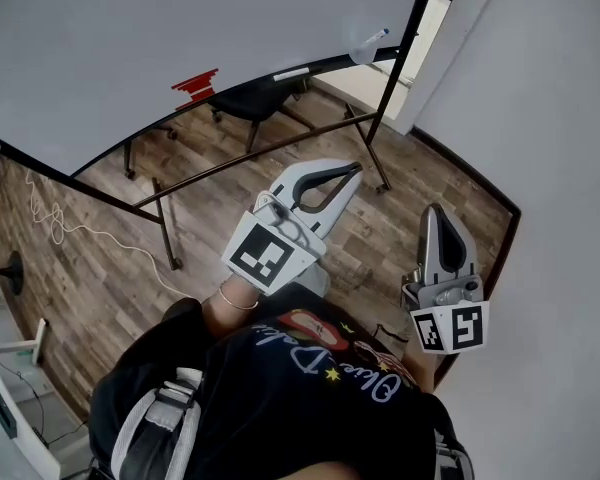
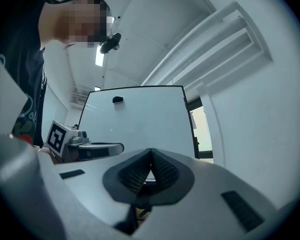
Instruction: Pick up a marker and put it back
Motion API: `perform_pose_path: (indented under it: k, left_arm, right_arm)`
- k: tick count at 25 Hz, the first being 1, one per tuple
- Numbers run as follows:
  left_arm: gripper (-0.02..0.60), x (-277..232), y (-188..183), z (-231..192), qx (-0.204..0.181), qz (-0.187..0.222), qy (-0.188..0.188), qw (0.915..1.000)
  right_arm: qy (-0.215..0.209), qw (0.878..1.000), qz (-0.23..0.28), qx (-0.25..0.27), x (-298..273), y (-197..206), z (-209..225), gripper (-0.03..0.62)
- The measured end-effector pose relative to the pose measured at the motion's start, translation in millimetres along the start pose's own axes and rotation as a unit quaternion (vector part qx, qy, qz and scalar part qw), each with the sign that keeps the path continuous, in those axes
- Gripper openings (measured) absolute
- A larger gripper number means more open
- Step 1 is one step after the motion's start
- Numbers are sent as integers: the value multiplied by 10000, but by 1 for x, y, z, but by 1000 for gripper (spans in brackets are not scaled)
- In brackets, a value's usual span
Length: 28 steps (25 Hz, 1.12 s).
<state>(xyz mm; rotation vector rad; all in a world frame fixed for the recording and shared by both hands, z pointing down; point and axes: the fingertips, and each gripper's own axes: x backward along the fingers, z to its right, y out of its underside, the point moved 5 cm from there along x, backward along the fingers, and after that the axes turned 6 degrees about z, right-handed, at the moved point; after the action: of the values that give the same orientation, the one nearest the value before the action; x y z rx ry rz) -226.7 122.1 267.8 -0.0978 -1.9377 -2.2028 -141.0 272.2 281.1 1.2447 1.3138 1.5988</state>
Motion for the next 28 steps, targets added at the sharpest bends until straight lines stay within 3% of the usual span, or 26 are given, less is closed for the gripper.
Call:
perform_pose_path:
  k: [18,28]
  left_arm:
    - [3,-62,40,-115,199,-159,-275,9993]
    - [3,-75,57,-133,328,-115,-206,9992]
  right_arm:
    - [-212,9997,-68,-99,-132,35,54,0]
    - [-43,9997,-227,-103,-153,46,68,0]
